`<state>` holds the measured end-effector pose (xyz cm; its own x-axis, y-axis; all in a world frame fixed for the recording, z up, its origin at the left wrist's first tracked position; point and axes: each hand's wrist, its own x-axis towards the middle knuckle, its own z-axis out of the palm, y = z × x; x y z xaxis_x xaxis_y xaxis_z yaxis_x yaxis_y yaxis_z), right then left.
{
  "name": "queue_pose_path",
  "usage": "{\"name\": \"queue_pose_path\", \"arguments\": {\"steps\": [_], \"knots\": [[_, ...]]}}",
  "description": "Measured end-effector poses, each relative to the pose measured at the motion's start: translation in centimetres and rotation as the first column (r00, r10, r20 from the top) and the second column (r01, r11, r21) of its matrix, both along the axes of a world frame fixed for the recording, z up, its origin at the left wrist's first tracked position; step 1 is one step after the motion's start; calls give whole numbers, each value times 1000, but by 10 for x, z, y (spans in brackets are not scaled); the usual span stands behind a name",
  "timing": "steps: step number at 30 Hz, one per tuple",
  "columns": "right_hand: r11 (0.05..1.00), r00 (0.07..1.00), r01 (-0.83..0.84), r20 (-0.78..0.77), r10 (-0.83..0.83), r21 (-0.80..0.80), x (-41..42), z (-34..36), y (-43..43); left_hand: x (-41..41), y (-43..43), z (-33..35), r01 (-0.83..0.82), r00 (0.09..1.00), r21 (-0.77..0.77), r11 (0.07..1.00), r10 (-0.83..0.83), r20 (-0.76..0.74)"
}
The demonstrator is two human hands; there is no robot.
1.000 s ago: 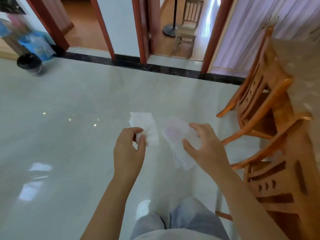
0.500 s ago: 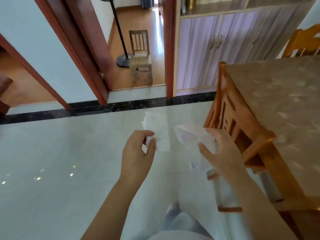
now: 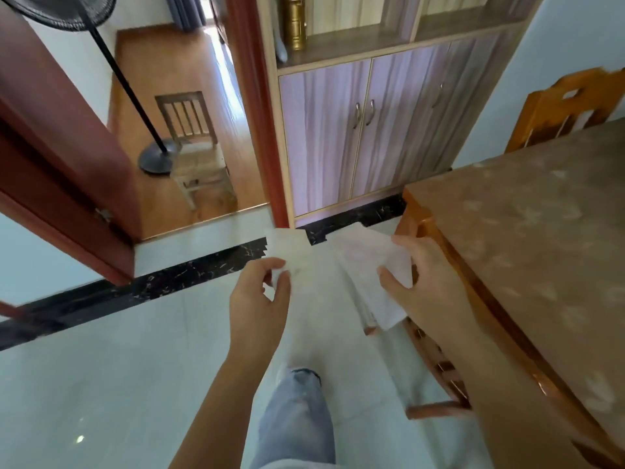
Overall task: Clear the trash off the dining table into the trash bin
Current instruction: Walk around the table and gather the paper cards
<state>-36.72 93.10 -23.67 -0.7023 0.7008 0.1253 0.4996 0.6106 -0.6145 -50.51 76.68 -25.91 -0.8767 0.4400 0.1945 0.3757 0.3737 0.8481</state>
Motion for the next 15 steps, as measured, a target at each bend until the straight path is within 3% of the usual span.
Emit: {"name": "queue_pose_path", "arguments": {"steps": [7, 15], "knots": [[999, 997, 35, -72, -33, 28, -163, 29, 81, -157, 99, 19, 44, 999, 38, 998, -44, -3], [963, 962, 267, -71, -265, 27, -228, 11, 204, -248, 242, 11, 234, 972, 13, 972, -235, 11]]}}
